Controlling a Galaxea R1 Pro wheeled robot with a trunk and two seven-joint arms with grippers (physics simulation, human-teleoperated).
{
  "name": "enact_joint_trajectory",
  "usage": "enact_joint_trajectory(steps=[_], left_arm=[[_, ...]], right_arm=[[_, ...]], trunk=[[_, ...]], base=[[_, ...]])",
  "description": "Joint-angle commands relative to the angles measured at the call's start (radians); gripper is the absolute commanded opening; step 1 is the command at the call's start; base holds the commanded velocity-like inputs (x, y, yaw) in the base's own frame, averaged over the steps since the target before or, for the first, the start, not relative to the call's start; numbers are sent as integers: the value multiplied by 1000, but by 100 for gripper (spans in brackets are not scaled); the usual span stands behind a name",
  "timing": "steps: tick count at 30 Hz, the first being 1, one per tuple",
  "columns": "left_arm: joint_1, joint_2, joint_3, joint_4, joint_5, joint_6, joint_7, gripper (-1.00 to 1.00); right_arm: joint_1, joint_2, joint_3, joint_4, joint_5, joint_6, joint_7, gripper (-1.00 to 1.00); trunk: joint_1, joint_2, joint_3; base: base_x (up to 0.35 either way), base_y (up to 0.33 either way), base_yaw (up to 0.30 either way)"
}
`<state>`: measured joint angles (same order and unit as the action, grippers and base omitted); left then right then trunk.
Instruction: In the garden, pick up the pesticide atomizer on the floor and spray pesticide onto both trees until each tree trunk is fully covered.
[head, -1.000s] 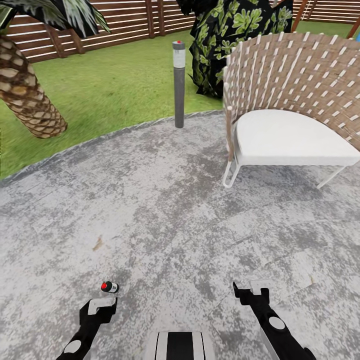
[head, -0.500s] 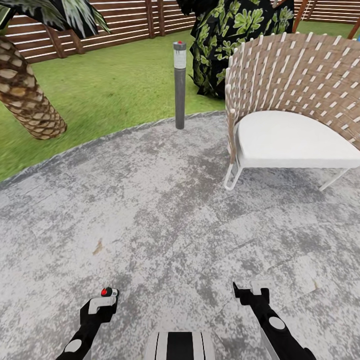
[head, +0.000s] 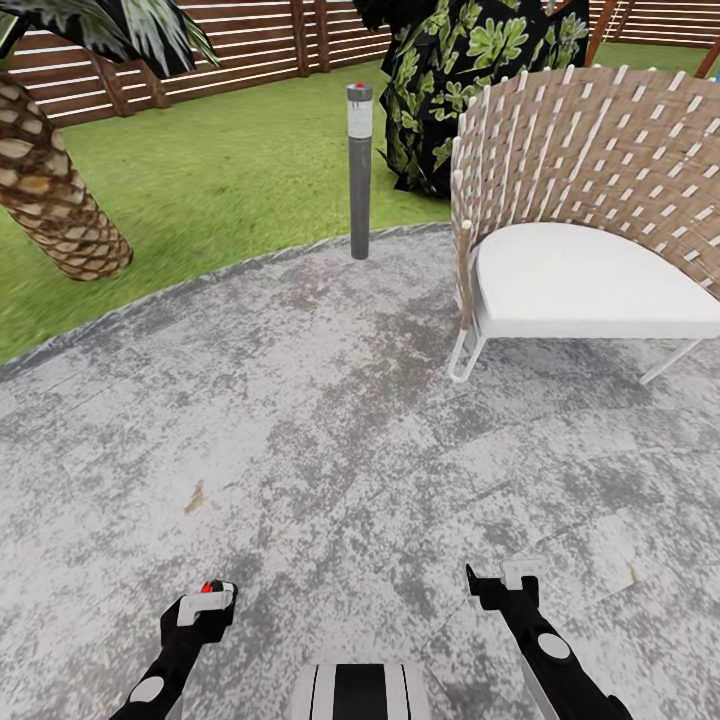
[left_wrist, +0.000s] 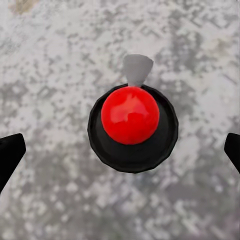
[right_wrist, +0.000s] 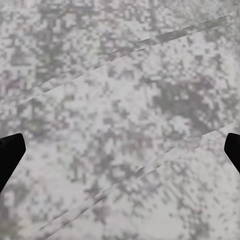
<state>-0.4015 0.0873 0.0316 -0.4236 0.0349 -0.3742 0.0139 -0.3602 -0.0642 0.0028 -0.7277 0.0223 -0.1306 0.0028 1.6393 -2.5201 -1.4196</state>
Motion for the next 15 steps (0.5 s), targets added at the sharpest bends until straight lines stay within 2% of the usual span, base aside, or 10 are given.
enact_joint_trajectory(steps=[1, 4, 15], left_arm=[[0, 0, -1, 1, 3, -3, 1, 100], [0, 0, -1, 1, 3, -3, 1, 100], [-2, 0, -1, 2, 3, -3, 1, 100]], right_arm=[[0, 0, 0, 1, 2, -3, 0, 100], [0, 0, 0, 1, 2, -3, 0, 100], [0, 0, -1, -1, 2, -3, 0, 100]], trunk=[[0, 0, -1], [1, -1, -14], [1, -1, -17]], base=[[0, 0, 0], [0, 0, 0], [0, 0, -19]])
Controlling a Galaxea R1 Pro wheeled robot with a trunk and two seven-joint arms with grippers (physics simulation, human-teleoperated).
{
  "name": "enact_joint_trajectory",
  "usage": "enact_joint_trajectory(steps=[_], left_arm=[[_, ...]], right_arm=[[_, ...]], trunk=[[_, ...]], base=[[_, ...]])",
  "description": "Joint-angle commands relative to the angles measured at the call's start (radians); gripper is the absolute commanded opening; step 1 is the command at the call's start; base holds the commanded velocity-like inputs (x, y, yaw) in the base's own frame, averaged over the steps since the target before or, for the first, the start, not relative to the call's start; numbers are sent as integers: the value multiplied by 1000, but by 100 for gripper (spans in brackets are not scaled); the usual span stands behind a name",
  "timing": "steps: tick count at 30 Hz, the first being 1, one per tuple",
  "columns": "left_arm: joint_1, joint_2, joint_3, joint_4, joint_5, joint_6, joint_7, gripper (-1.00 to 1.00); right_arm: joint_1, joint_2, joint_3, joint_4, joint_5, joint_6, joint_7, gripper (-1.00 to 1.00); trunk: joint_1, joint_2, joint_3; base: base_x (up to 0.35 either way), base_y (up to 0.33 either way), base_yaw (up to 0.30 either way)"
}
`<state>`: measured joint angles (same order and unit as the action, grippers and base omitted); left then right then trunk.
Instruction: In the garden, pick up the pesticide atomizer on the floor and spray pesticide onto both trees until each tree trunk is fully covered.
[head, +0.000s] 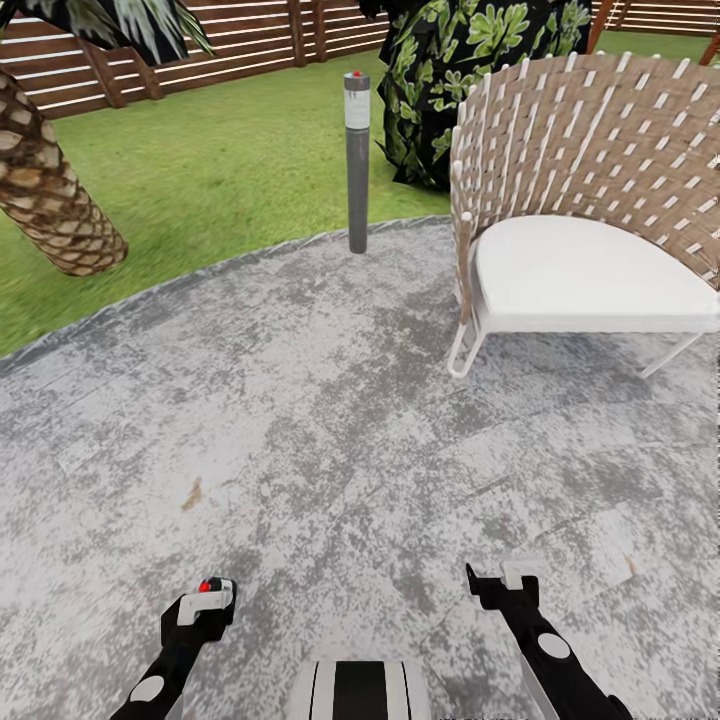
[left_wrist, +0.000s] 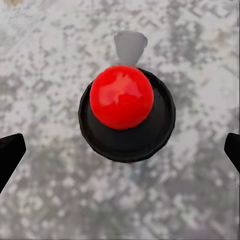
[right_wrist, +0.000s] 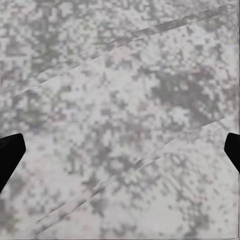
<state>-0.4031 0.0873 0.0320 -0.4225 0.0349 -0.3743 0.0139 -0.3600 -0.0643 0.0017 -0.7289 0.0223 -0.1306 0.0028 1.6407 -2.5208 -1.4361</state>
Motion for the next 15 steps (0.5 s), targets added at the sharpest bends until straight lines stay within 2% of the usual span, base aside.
enact_joint_trajectory(steps=[1, 15], left_arm=[[0, 0, -1, 0, 4, -3, 1, 100], [0, 0, 0, -1, 3, -3, 1, 100]], right_arm=[[0, 0, 0, 1, 2, -3, 0, 100], [0, 0, 1, 0, 2, -4, 0, 100]], trunk=[[0, 0, -1], [0, 0, -1]], base=[[0, 0, -162], [0, 0, -9]])
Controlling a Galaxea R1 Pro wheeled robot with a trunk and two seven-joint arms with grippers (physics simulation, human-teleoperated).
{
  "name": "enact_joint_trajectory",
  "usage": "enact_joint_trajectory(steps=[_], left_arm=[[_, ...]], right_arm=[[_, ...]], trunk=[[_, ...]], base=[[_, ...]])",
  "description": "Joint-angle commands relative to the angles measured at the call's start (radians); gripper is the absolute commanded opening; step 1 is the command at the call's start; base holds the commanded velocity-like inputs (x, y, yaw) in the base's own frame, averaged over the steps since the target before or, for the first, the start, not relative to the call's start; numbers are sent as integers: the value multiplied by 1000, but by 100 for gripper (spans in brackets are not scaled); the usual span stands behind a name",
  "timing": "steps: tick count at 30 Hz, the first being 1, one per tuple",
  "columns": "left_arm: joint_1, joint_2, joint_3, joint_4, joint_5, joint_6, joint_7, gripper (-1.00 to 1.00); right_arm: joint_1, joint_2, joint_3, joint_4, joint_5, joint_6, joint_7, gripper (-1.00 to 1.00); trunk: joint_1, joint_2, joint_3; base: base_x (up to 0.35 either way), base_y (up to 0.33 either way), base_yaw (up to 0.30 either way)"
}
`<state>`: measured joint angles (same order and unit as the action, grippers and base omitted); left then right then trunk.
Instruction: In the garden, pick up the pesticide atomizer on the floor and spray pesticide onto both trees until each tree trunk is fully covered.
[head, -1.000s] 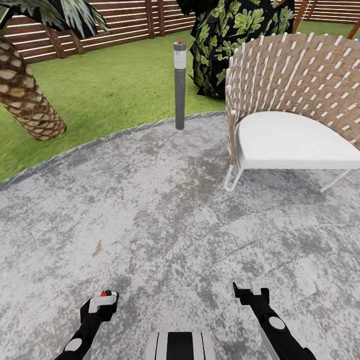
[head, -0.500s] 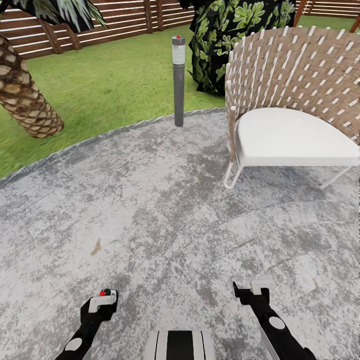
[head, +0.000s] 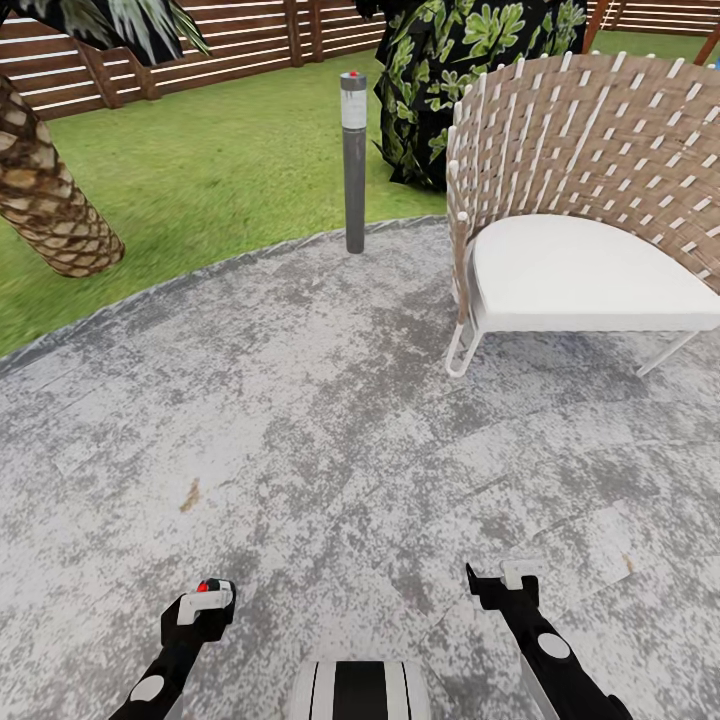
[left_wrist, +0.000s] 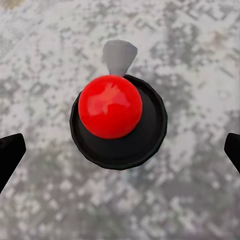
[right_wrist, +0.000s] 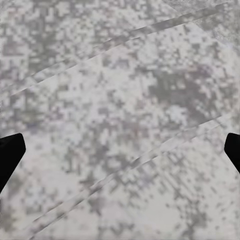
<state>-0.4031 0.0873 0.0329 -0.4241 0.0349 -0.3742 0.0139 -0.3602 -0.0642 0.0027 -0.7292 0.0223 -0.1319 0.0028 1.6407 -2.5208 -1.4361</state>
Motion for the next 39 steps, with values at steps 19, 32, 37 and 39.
enact_joint_trajectory(steps=[19, 32, 37, 39], left_arm=[[0, 0, 1, -6, 5, -3, 1, -100], [0, 0, 0, -7, 5, -4, 1, -100], [-2, 0, 1, -8, 5, -5, 0, -100], [-2, 0, 1, -8, 5, -4, 0, -100]], right_arm=[[0, 0, 0, 2, 2, -2, 0, 100], [0, 0, 0, 4, 2, -2, 0, 100], [0, 0, -1, 3, 2, -2, 0, 100], [0, 0, -1, 4, 2, -2, 0, 100]], trunk=[[0, 0, -1], [0, 0, -1], [0, 0, -1], [0, 0, -1]], base=[[0, 0, 0], [0, 0, 0], [0, 0, 0], [0, 0, 0]])
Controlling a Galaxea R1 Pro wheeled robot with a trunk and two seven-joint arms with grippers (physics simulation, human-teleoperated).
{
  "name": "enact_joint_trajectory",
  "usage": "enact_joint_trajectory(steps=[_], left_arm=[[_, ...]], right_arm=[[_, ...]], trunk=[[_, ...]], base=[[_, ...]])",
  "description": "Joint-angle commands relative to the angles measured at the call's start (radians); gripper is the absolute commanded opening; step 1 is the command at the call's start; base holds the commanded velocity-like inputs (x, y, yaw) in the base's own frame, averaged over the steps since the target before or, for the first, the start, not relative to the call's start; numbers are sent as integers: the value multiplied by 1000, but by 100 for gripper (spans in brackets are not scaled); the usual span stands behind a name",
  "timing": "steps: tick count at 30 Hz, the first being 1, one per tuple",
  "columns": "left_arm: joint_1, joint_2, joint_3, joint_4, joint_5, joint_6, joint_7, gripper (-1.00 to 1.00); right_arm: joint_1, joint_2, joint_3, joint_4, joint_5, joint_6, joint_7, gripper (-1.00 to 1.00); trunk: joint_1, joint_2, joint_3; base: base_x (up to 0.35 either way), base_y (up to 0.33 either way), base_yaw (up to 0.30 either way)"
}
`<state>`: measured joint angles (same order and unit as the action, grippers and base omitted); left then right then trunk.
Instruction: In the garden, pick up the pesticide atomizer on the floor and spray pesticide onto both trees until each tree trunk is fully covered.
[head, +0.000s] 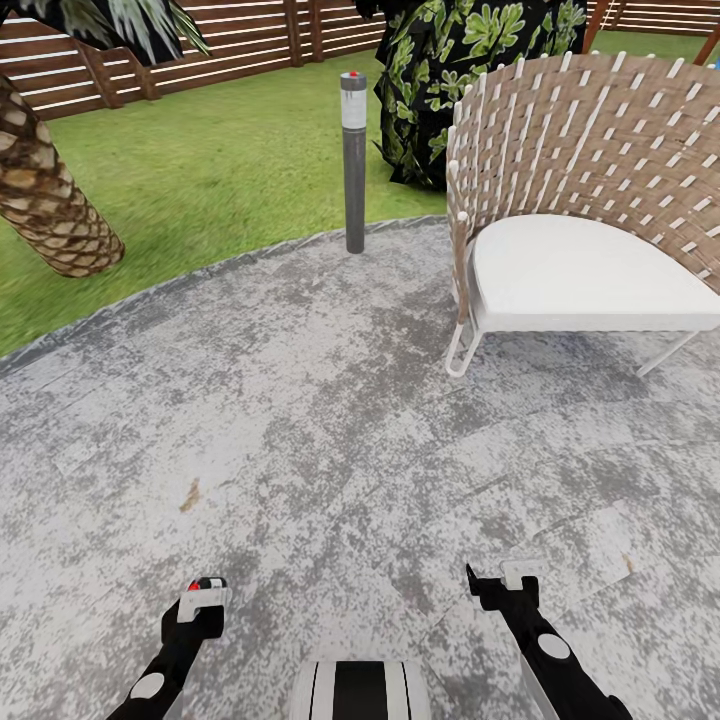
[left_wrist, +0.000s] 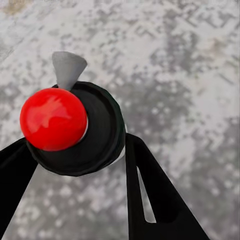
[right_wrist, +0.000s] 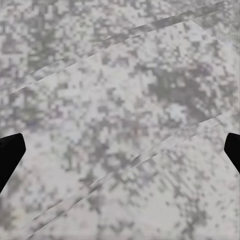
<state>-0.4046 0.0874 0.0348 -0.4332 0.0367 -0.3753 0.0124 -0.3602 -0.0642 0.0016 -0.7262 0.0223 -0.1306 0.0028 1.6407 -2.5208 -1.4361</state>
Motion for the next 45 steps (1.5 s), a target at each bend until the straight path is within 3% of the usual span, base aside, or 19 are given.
enact_joint_trajectory(steps=[1, 45], left_arm=[[0, 0, -1, 1, 3, -3, 1, -100], [0, 0, -4, 1, 3, -2, -2, -100]], right_arm=[[0, 0, 0, 1, 2, -3, 0, 100], [0, 1, 2, -1, 2, -4, 0, 100]], trunk=[[-1, 0, 3], [-20, 10, 173]], base=[[0, 0, 0], [0, 0, 0]])
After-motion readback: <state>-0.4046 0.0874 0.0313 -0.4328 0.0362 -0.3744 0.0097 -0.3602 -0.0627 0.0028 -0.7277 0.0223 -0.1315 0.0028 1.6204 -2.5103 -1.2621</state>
